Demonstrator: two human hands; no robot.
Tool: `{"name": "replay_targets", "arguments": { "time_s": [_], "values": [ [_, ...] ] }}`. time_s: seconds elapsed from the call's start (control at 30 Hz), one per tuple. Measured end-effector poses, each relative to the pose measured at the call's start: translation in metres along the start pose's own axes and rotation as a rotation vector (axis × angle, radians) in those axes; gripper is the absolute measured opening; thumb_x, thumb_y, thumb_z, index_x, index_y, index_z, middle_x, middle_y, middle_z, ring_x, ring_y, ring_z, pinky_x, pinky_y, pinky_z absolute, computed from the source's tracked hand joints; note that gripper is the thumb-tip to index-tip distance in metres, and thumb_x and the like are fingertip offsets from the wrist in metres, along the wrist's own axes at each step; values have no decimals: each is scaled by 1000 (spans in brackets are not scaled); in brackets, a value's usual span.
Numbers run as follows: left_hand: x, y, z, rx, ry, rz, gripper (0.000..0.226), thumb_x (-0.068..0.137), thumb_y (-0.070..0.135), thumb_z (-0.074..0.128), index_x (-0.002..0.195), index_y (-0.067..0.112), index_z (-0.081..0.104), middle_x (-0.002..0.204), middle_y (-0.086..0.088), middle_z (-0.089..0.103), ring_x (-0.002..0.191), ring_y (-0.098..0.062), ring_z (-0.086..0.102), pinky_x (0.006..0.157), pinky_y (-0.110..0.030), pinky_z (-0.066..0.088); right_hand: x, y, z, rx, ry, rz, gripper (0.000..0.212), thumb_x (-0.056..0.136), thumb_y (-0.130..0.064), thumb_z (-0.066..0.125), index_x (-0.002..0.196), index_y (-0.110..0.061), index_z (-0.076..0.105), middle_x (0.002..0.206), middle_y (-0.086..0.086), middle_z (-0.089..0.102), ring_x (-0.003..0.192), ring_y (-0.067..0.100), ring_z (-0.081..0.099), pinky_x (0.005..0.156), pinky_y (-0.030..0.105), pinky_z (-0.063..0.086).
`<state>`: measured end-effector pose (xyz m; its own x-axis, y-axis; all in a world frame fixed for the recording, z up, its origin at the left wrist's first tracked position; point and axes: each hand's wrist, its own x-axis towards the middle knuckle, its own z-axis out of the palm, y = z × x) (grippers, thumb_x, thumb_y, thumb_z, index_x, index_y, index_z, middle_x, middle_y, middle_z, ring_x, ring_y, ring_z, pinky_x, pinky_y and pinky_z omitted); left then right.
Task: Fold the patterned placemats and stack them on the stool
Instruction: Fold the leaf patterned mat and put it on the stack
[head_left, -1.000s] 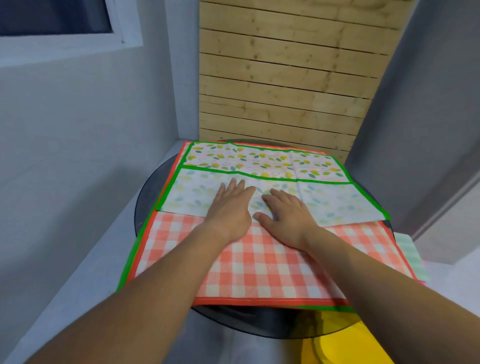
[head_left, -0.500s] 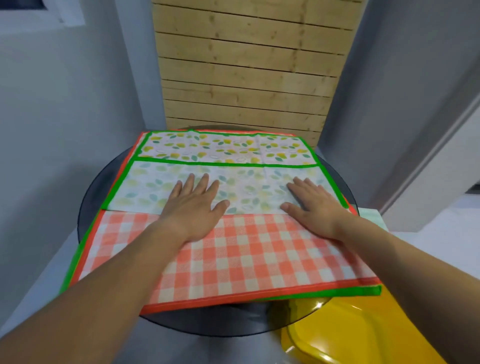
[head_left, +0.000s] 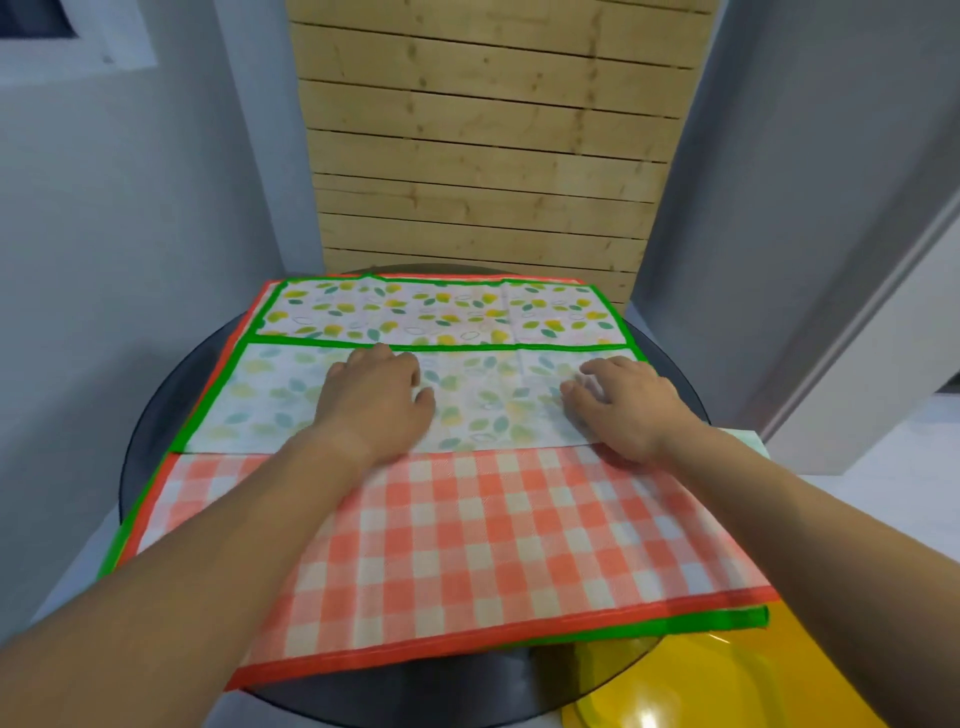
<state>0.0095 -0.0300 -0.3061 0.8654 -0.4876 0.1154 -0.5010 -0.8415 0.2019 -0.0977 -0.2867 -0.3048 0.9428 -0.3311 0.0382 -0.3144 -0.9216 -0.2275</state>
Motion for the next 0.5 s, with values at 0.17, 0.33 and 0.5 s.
{"name": "replay_targets", "arguments": {
  "time_s": [0.17, 0.33, 0.5],
  "values": [
    [27, -1, 15, -52, 4, 31, 48, 98, 49, 44, 139, 25, 51, 154, -6, 39, 144, -25, 28, 119, -41, 21, 52, -28, -1, 203, 90, -107, 45, 97, -43, 53, 130, -14, 60, 135, 5, 59, 125, 24, 50, 97, 29, 38],
    [32, -9, 30, -112, -36, 29, 58, 101, 54, 34, 154, 30, 31, 167, -3, 15, 154, -19, 5, 124, -42, 3, 129, -56, 0, 291, 63, -108, 42, 95, -41, 58, 129, -17, 61, 131, -3, 61, 117, 20, 58, 91, 24, 39],
    [32, -10, 31, -133, -10, 35, 58, 101, 54, 31, 154, 31, 29, 167, 0, 12, 153, -14, 1, 125, -41, 0, 190, -68, 4, 357, 6, -19, 36, 93, -39, 63, 122, -18, 58, 86, 0, 68, 70, 22, 68, 71, 29, 53]
  ]
}}
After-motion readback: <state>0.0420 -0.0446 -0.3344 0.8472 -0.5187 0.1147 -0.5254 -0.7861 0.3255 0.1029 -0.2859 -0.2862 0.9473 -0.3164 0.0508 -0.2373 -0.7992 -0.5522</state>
